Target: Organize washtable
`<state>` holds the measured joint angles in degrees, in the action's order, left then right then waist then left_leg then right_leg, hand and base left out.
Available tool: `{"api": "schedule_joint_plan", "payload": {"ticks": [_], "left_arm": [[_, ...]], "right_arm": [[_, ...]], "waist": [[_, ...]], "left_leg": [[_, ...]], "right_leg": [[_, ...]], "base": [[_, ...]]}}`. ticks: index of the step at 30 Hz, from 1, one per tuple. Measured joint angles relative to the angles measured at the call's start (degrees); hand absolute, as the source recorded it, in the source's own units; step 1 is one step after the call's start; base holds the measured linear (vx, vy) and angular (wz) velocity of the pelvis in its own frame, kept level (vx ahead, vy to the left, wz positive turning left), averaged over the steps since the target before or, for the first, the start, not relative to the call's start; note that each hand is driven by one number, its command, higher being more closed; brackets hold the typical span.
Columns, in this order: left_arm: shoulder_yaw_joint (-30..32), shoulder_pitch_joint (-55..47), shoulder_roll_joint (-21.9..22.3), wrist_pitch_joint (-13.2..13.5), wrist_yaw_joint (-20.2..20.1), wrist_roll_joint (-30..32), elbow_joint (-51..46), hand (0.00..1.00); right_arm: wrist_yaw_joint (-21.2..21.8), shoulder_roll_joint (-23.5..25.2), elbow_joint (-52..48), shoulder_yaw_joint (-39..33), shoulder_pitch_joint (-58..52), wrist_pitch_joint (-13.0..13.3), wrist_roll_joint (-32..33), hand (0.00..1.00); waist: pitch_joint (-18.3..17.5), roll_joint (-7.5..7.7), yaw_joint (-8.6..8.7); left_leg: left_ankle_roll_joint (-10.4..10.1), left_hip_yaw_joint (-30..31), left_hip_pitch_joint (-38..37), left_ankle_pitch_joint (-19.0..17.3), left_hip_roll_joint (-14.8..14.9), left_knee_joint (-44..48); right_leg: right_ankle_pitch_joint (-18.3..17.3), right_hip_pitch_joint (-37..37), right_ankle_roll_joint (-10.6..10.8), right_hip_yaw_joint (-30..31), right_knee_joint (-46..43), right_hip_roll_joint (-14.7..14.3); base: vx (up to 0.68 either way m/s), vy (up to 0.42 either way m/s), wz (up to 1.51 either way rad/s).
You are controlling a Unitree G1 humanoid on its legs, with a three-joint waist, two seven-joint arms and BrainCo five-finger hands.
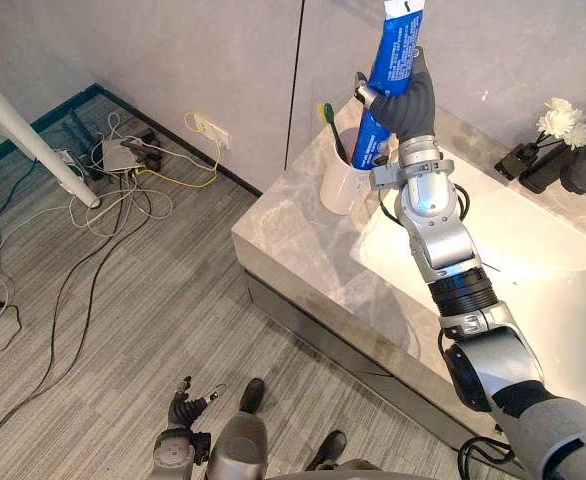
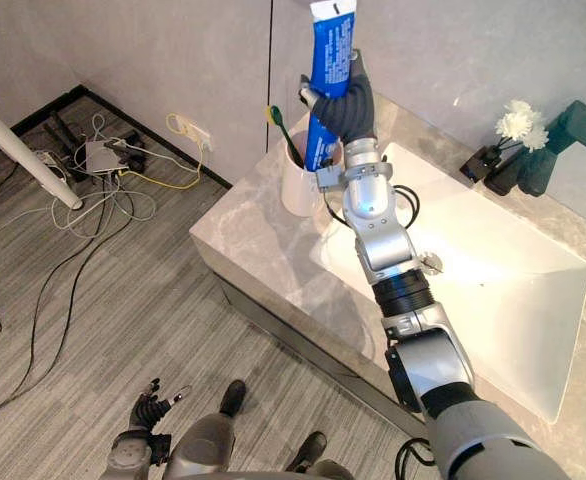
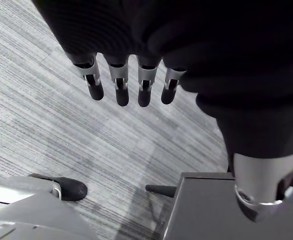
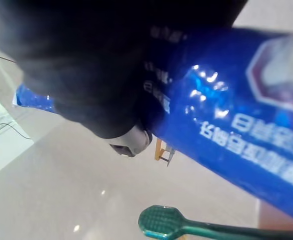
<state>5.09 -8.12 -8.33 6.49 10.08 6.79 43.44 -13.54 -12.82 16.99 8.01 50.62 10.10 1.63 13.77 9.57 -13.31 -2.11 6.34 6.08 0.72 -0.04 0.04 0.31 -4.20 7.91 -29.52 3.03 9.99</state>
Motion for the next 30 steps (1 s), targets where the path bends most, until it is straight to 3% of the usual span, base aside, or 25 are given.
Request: {"api": "schedule_joint_plan", "payload": {"ticks": [10, 11, 30], "left_arm": [[-0.3, 0.0, 0.0, 0.0, 0.0, -0.1, 0.0, 0.00], [-0.3, 0.0, 0.0, 0.0, 0.0, -0.1, 0.0, 0.00], [-0.4, -2.1, -0.1, -0.1, -0.1, -0.1, -0.1, 0.00]], "right_arm": [[0.6, 0.6, 0.0, -0.5, -3.4, -0.4, 0.0, 1.00], [0.8, 0.7, 0.0, -0.6, -3.6, -0.4, 0.0, 0.00], [1.3, 1.4, 0.0, -1.5, -6.8, -0.6, 0.0, 0.00]], "waist": [[0.2, -0.26, 0.05], [0.3, -0.35, 0.06], [0.4, -0.52, 0.18]], "left_leg": [[0.0, 0.0, -0.2, 0.0, 0.0, 0.0], [0.0, 0.0, -0.3, 0.0, 0.0, 0.0], [0.1, -0.3, -0.7, 0.1, -0.1, -0.1]], "right_leg": [[0.0, 0.0, 0.0, 0.0, -0.4, 0.1], [0.0, 0.0, 0.0, 0.0, -0.6, 0.1], [0.0, -0.1, 0.0, 0.3, -1.0, 0.0]], "base": [[0.00, 0.000, 0.00], [0.00, 0.000, 0.00], [0.00, 0.000, -0.01]]}}
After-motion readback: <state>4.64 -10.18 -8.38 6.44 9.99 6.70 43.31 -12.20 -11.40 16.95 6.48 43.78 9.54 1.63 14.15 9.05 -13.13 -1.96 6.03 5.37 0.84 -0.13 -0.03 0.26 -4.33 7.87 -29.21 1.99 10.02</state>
